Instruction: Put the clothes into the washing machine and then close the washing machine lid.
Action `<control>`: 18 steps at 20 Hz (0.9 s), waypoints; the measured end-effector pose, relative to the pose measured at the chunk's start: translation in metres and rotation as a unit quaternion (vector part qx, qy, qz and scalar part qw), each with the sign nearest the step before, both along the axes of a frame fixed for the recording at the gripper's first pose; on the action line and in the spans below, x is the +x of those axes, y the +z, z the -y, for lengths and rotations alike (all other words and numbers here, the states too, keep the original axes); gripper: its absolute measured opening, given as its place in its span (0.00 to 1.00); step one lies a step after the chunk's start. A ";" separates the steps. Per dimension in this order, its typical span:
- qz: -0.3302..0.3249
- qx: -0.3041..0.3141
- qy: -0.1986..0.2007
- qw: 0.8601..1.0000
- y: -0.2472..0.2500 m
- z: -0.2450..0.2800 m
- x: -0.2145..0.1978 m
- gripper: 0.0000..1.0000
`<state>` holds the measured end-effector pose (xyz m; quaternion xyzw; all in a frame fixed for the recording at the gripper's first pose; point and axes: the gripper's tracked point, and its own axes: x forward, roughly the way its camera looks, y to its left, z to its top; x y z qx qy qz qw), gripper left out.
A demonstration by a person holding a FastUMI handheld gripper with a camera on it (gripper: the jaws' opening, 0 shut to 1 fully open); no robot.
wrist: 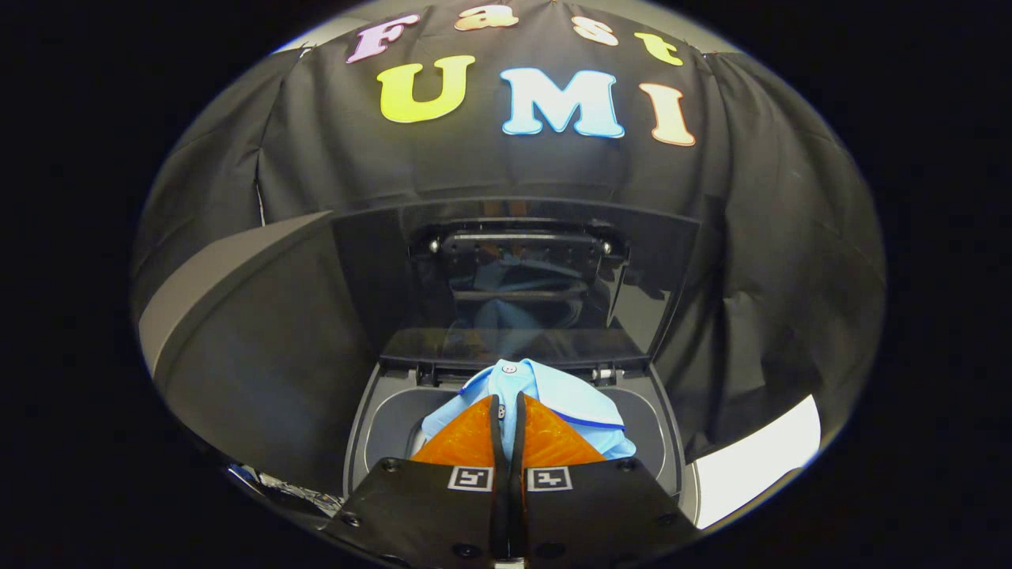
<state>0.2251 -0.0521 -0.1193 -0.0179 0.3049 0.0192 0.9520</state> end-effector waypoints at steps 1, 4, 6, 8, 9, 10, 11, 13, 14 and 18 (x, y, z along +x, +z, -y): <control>-0.005 -0.001 -0.003 1.000 -0.005 0.002 -0.001 0.02; -0.023 0.008 -0.009 1.000 -0.020 0.003 -0.005 0.02; -0.039 0.007 -0.016 0.999 -0.028 0.007 -0.008 0.03; -0.055 0.015 -0.020 0.998 -0.038 0.006 -0.014 0.05; -0.068 0.018 -0.019 0.997 -0.045 0.005 -0.018 0.08; -0.074 0.016 -0.018 0.997 -0.048 0.005 -0.022 0.11; -0.077 0.007 -0.019 0.997 -0.052 0.008 -0.022 0.33; -0.079 -0.014 -0.020 0.997 -0.051 0.011 -0.028 0.75; -0.076 -0.022 -0.021 0.997 -0.056 0.011 -0.028 0.96; -0.059 -0.022 -0.014 0.998 -0.046 0.004 -0.028 0.97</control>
